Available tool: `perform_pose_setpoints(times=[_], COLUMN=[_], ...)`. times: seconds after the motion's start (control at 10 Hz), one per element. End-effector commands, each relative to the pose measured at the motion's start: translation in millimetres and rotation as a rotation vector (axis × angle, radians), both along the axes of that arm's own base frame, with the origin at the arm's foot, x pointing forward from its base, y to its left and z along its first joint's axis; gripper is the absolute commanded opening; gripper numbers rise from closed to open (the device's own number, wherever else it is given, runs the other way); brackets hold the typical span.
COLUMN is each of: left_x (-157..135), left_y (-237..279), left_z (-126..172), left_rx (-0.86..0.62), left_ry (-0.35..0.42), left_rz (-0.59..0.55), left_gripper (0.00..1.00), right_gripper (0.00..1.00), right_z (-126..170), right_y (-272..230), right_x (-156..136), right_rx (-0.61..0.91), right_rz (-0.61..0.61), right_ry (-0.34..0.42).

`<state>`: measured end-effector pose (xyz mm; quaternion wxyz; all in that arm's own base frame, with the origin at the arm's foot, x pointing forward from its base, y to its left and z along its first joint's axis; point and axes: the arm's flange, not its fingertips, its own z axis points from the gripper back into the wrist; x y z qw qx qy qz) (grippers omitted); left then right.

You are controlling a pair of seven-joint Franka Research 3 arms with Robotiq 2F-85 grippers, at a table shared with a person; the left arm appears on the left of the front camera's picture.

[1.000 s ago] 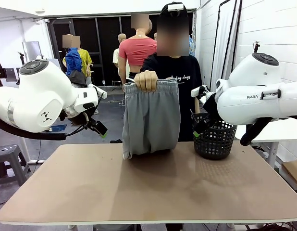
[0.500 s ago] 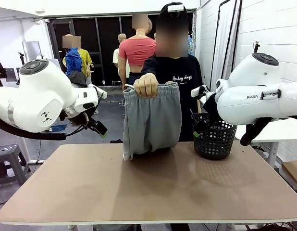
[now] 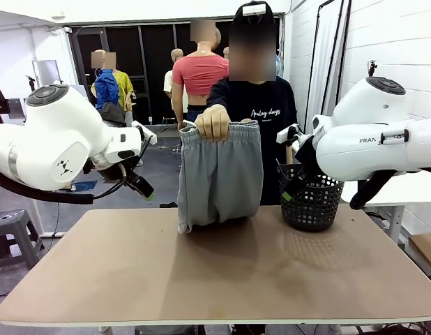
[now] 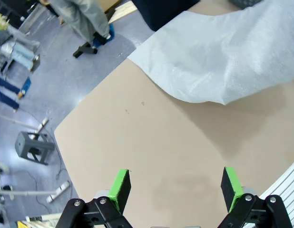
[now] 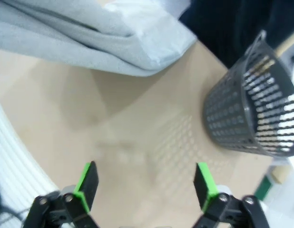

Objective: Fold the training pants.
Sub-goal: Grab both ends of the Training pants handed by a person.

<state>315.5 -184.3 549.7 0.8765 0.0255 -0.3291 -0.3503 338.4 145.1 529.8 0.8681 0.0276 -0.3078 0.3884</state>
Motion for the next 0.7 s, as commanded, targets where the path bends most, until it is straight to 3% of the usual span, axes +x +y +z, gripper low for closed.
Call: perform_pose_setpoints(times=[0.0, 0.1, 0.4, 0.6], left_x=[-3, 1, 25, 34], left_y=[14, 18, 23, 19], left_z=[9, 7, -13, -25], left_rx=[0.087, 0.154, 0.257, 0.315], left_ry=[0.009, 0.015, -0.064, -0.072], left_rz=[-0.222, -0.28, -0.339, -0.384], left_gripper=[1.0, 1.0, 1.0, 1.0], right_gripper=[1.0, 1.0, 1.0, 1.0], right_z=[6, 8, -5, -13], right_y=[-14, -17, -20, -22], right_x=[7, 10, 30, 39], right_rx=[-0.098, -0.158, -0.242, -0.265], right_rz=[0.185, 0.256, 0.447, 0.554], right_ry=[-0.017, -0.04, -0.118, -0.078])
